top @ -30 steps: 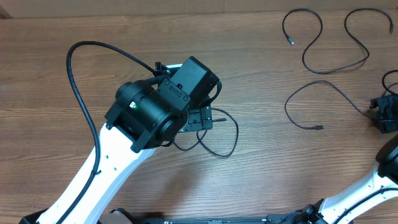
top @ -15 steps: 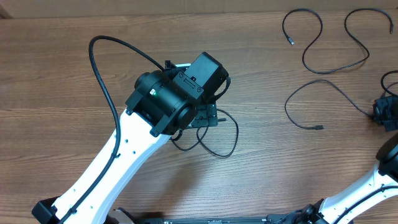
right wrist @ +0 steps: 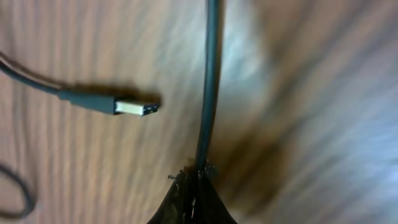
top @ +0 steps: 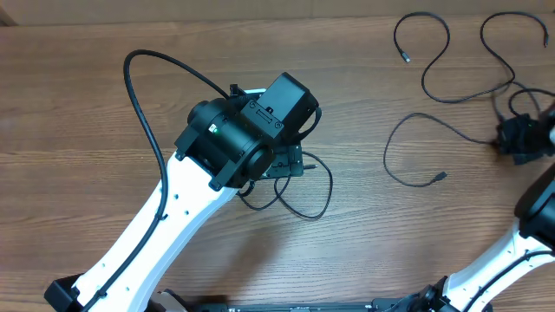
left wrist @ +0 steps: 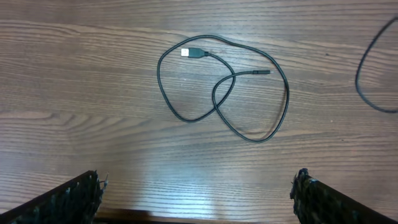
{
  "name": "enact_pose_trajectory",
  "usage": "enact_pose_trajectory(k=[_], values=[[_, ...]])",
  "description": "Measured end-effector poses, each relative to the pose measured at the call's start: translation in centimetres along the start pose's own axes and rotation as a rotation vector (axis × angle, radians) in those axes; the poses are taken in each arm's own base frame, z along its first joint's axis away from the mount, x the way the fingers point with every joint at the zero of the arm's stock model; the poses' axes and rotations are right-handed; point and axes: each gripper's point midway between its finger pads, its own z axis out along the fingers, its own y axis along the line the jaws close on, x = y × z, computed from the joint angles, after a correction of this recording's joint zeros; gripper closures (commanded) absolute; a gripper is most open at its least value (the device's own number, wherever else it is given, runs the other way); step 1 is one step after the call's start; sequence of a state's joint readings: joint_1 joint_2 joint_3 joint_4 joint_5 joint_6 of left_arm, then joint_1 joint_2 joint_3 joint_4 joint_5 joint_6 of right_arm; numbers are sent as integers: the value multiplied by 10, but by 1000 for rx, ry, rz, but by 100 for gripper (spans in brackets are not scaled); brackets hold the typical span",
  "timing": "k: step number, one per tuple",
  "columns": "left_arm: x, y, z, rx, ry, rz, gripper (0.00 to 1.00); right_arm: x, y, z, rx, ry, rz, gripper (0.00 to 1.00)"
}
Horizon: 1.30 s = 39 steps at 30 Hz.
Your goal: Untangle cables
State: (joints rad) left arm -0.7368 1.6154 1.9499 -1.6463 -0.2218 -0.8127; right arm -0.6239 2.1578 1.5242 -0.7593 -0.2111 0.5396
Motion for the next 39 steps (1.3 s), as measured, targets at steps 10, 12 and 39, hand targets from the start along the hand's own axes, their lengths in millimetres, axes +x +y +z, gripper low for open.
enact_pose_trajectory(k=[10,12,39], values=[[2,3,0,-10,10,3,0,5,-3,-5,-2,68,30,96],[2,3,0,-11,10,3,0,-1,-10,-11,14,68,59,94],[-2,-6,0,30,-2,-5,0,31,21,-66,-170,325,41,37]])
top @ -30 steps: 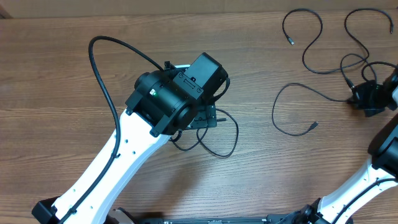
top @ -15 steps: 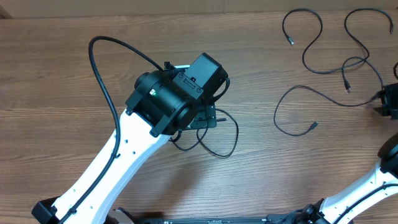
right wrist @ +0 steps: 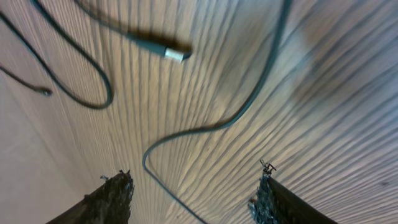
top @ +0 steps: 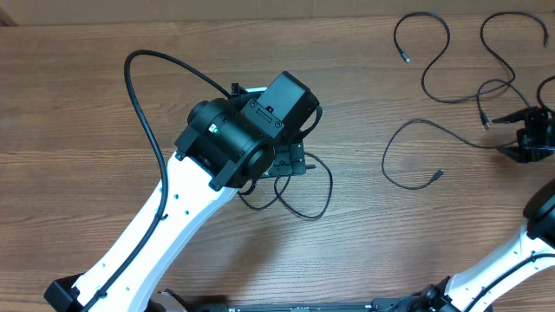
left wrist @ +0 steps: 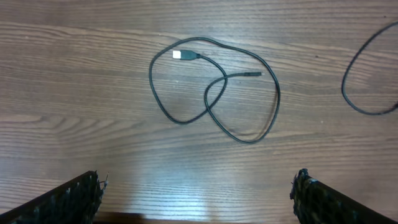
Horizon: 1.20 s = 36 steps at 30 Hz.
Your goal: Untangle cables
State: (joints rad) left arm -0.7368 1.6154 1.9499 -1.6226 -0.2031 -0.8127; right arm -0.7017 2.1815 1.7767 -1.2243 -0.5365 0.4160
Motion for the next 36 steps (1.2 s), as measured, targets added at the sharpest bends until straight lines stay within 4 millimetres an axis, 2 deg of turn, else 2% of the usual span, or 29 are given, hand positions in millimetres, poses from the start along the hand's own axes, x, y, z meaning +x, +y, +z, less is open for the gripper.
enact_pose_trajectory(k=[5,10,11,12,16,20,24,28,34,36], values=[[4,-3,0,20,21,0,0,19,22,12,7,26,-78,37],[6,-6,0,35,37,0,0,52,61,4,36,-27,-233,34],[7,-6,0,36,38,0,0,61,71,1,43,-45,-273,25],[7,-6,0,37,39,0,0,68,78,-1,49,-57,-304,0],[5,-8,0,45,30,-2,1,99,101,-4,112,-116,-452,0],[3,-10,0,51,25,-3,0,127,110,18,204,-121,-580,0],[4,-9,0,49,26,-3,0,154,106,44,312,-107,-677,13],[4,-8,0,45,29,-2,0,169,85,73,411,-58,-705,27],[5,-5,0,33,35,-5,0,166,55,105,482,-36,-647,48],[4,-2,1,27,37,-11,0,164,49,111,488,-35,-630,50]])
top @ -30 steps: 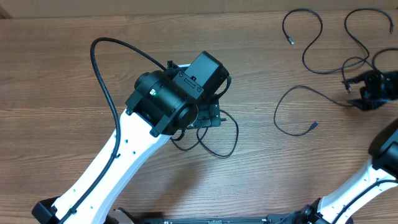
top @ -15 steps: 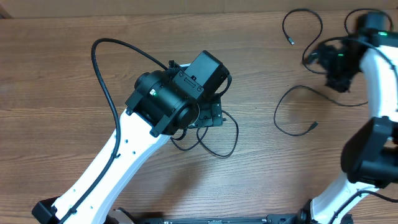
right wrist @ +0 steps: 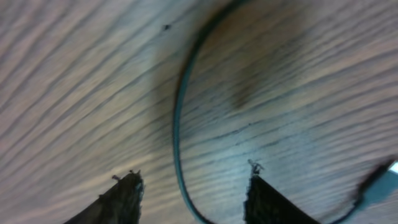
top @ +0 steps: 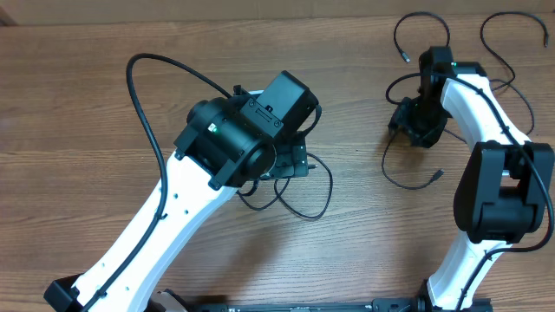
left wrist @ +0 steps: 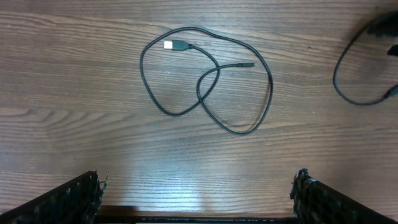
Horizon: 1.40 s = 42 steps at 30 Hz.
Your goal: Untangle cables
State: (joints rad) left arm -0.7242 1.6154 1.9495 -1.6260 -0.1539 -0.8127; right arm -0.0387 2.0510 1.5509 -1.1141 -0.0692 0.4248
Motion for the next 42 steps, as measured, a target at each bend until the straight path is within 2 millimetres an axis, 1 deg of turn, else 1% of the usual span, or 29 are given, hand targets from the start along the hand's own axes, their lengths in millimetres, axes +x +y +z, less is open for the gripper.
enact_pose_trajectory(k=[4,7,11,18,19,21,24,26,27,28,31,35,38,40,42], values=[[-5,6,1,-8,-2,-26,0,0,-1,14,0,1,14,57],[-9,11,2,-14,-4,-45,0,2,-3,23,1,5,19,58],[-13,15,2,-19,-7,-61,1,7,-4,28,16,7,11,58],[-14,15,2,-17,-9,-62,0,19,6,38,75,-15,-27,60],[-14,15,2,-17,-9,-62,1,19,8,38,78,-19,-32,62],[-13,15,2,-18,-8,-62,0,19,9,38,85,-26,-30,71],[-13,15,2,-19,-7,-62,0,20,10,38,82,-26,-25,79],[-13,15,2,-19,-7,-62,1,21,11,38,84,-24,-23,88],[-13,15,2,-19,-7,-62,1,21,11,38,84,-24,-22,94],[-13,15,2,-19,-6,-62,0,21,11,38,84,-24,-22,96],[-13,16,2,-20,-6,-62,1,21,13,38,81,-28,-27,96],[-12,17,2,-24,-1,-61,0,18,14,38,74,-37,-16,96],[-11,18,2,-29,3,-60,1,13,12,37,50,-42,29,96],[-9,19,2,-33,8,-59,1,3,10,35,15,-43,78,96],[-9,19,2,-34,8,-59,1,-13,8,30,-41,-53,136,96]])
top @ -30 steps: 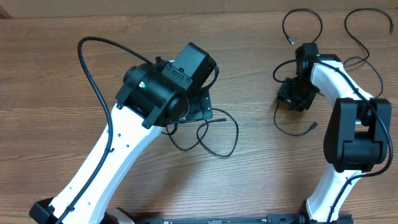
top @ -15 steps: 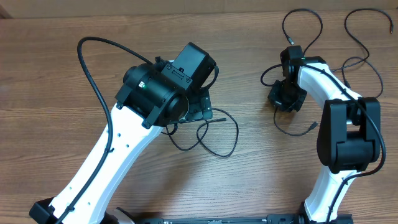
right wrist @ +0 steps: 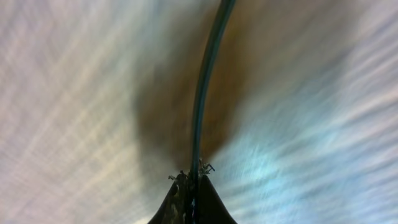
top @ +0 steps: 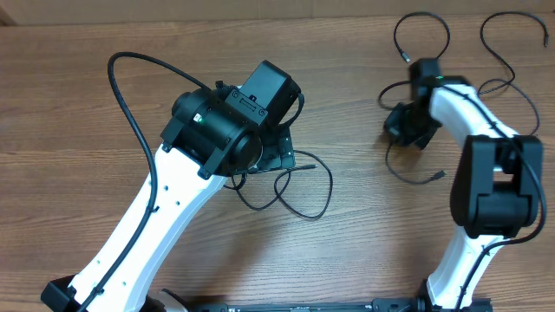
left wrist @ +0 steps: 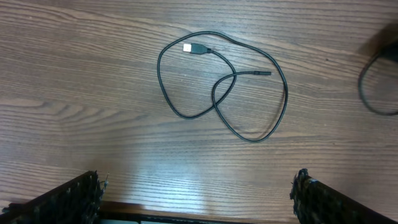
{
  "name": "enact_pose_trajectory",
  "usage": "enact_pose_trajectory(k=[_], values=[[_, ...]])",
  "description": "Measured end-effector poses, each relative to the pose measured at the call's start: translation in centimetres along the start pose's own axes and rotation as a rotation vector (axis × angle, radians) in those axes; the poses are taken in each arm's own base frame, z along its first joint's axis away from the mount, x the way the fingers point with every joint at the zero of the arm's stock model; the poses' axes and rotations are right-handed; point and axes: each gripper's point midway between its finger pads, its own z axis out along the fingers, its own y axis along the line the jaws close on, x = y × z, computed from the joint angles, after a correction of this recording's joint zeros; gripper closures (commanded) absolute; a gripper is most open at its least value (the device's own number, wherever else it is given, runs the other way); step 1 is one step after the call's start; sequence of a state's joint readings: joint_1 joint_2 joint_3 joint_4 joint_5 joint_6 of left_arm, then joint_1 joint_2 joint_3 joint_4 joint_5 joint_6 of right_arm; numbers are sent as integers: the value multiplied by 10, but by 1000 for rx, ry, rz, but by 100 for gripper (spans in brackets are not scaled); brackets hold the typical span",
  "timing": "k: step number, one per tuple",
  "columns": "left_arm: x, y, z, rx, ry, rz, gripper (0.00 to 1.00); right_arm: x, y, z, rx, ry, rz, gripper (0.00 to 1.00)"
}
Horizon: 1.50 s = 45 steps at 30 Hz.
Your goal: Untangle cables
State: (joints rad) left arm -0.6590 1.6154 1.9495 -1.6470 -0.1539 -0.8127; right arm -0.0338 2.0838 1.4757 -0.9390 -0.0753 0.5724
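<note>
A looped black USB cable [left wrist: 224,87] lies on the wooden table, its silver plug [left wrist: 188,48] at the upper left of the loop; overhead the same looped cable [top: 299,191] shows beside my left arm. My left gripper [left wrist: 198,199] hangs open well above it, nothing between its fingers [left wrist: 62,199]. At the right, my right gripper [top: 406,126] is down on the table, shut on a thin dark cable [right wrist: 205,93] that runs straight up from its closed tips [right wrist: 191,186]. That cable's open loop [top: 408,165] ends in a small plug [top: 440,175].
Two more black cables lie at the far right: one curl [top: 425,52] near the back edge and a longer one [top: 512,61] by the right edge. The left arm's own thick cable [top: 130,95] arcs over the table's left half. The table's front edge [left wrist: 199,214] shows below my left gripper.
My right gripper, then open over the dark cable, is now shut on it. My left arm has shifted a little to the left; the looped cable sits slightly lower and to the right in its view.
First my right gripper was shut on a cable at the far right edge. Then it was open above that spot. Then it stood open over the loop cable further left, and now it is shut on it. The left gripper stayed open above the looped USB cable throughout.
</note>
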Motion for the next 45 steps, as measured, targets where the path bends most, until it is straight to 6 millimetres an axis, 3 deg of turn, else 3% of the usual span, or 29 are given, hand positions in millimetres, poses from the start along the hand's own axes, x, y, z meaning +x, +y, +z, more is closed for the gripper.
enact_pose_trajectory(k=[6,21,26,28,32,35,40,45], values=[[0,0,0,0,0,0,0,-46,10,-24,-130,-82,67,96],[0,0,0,1,-1,0,0,-65,40,-33,-261,-154,28,96],[1,1,0,-3,3,1,0,-64,42,-33,-268,-150,26,96],[1,1,0,-3,3,1,1,-61,40,-32,-264,-137,28,89],[0,1,0,-2,2,0,0,-53,35,-30,-243,-105,10,66],[1,0,0,-2,2,0,0,-47,31,-28,-222,-81,-11,62],[1,1,0,-2,2,0,0,-37,23,-26,-190,-44,-26,46],[1,1,0,-5,5,1,0,-34,20,-25,-175,-34,-29,46]])
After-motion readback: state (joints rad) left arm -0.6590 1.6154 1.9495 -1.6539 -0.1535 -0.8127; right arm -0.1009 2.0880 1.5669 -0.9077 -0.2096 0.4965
